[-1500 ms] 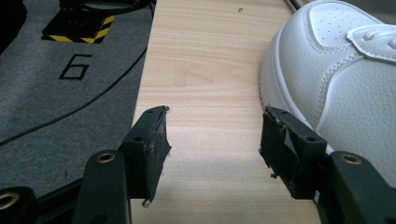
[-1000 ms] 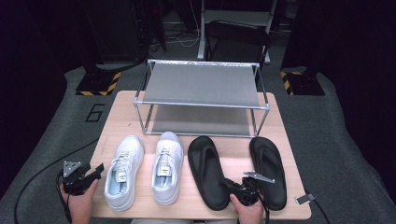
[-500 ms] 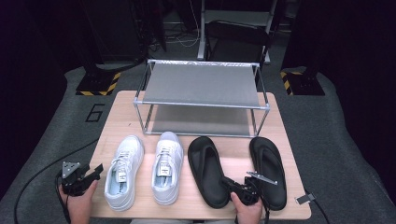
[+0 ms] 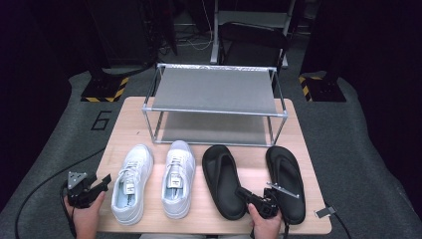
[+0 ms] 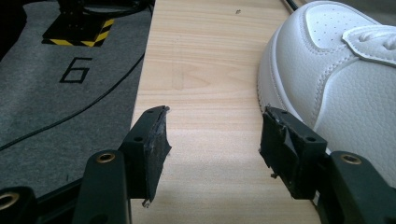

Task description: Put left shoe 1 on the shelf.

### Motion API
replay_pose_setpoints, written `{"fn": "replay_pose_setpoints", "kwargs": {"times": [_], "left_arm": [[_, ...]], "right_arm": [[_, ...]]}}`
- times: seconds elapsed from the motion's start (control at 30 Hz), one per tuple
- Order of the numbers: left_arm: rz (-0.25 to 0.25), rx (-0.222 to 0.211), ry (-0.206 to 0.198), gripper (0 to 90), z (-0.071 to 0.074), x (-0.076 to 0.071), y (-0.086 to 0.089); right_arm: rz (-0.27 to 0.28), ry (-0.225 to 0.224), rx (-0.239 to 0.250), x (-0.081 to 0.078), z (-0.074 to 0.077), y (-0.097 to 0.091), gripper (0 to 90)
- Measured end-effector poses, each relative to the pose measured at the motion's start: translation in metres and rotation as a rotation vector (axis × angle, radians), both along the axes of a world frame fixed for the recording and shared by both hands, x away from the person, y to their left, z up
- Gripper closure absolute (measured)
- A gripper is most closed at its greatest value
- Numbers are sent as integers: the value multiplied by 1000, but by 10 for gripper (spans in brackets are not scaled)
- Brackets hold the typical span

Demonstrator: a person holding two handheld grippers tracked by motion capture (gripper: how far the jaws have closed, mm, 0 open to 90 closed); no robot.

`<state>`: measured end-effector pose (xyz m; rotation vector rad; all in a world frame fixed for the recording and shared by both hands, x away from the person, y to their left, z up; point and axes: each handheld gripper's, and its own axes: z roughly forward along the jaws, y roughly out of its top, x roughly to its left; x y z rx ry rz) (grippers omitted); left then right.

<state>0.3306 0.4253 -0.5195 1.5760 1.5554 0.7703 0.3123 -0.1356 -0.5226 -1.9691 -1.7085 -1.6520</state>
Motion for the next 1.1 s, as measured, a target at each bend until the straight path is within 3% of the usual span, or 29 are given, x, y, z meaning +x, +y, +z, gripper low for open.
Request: {"fn": "replay_pose_setpoints", "kwargs": {"times": [0.03, 0.1, 0.13, 0.27, 0.3, 0.4, 0.6, 0.73, 0.93, 1.1], "left_arm": [[7, -2, -17, 410, -1, 1, -1], [1, -3, 4, 410, 1, 0, 0], [1, -1, 7, 410, 1, -1, 1], [4, -6, 1, 410, 0, -1, 1], [3, -6, 1, 410, 0, -1, 1], [-1, -4, 3, 410, 1, 0, 1], [0, -8, 6, 410, 0, 0, 0], [2, -9, 2, 410, 0, 0, 1], [-1, -9, 3, 410, 0, 0, 0], [1, -9, 0, 410, 0, 0, 1]], "right_arm": [[0, 5, 1, 0, 0, 0, 675], [-5, 8, -3, 0, 1, 0, 675], [-5, -5, -9, 0, 0, -1, 675], [-18, 19, 16, -1, 6, 2, 676], [-19, -6, -11, 0, 5, 0, 675], [-20, -10, -18, 0, 9, 1, 676], [-25, -2, 8, 3, 14, 3, 676], [-29, -15, -25, 3, 15, 3, 677], [-51, -37, 4, 2, 16, 0, 678], [-61, -48, -11, 3, 19, 0, 677]]}}
